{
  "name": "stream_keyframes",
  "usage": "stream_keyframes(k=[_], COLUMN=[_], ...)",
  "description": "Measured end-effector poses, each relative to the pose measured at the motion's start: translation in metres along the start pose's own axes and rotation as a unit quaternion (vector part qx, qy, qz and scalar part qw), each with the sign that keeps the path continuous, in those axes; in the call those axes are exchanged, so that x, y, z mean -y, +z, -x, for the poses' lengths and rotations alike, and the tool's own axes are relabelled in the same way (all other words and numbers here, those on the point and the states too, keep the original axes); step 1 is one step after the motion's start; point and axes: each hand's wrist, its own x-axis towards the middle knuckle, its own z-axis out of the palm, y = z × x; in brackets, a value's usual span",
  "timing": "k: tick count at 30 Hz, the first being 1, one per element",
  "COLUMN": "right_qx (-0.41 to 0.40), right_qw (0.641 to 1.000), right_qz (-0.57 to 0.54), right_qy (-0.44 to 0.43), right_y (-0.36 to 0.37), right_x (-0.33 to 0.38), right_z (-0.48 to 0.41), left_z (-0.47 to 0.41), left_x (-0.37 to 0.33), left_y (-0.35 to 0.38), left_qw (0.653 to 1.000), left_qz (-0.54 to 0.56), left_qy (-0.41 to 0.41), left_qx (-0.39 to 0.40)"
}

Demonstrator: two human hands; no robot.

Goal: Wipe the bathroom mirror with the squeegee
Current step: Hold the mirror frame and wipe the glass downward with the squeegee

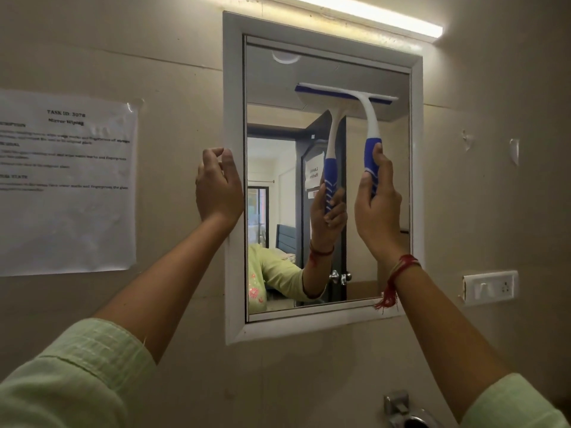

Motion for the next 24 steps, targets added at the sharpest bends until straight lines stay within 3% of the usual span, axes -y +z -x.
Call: stream_keyframes(k=[24], right_qx=[0.046], right_qw=[0.998], right_qz=[0.015], right_qy=[0.037], right_y=[-0.025], right_x=[-0.009], right_z=[0.085], left_z=[-0.003], left_x=[0.001], left_y=[0.001], left_qw=[1.000], left_qz=[-0.010], left_qy=[0.009], left_qx=[-0.011])
